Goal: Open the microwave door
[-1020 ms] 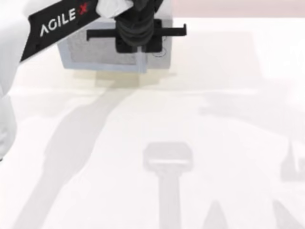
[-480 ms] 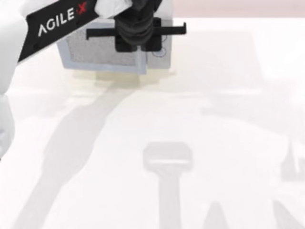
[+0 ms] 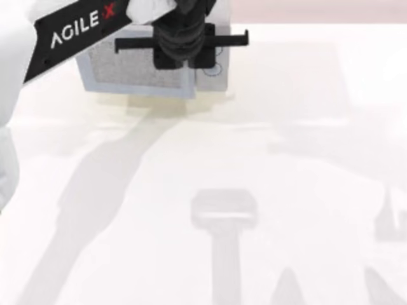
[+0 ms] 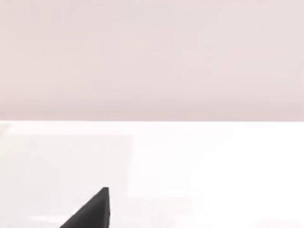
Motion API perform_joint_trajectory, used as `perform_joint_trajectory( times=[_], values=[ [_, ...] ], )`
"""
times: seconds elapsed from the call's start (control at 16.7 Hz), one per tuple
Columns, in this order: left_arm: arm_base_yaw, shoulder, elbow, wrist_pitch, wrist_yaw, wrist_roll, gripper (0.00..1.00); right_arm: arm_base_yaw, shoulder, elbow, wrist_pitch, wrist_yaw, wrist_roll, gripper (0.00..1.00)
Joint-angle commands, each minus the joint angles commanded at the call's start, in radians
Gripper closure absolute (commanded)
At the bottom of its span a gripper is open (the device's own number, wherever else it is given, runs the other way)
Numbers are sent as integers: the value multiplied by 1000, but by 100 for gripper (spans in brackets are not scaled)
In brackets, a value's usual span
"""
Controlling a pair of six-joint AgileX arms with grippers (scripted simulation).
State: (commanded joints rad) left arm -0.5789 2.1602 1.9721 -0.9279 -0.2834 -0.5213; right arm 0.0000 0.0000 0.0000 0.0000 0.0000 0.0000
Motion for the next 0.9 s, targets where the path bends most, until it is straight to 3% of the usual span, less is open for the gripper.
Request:
perform_joint_trajectory(
  times=[0.6,0.9],
  values=[
    [-5,4,-5,3,6,-2,100,0,0,0,0,0,0,0],
    [4,-59,-108,49,31,61,100,0,0,0,0,0,0,0]
  ],
)
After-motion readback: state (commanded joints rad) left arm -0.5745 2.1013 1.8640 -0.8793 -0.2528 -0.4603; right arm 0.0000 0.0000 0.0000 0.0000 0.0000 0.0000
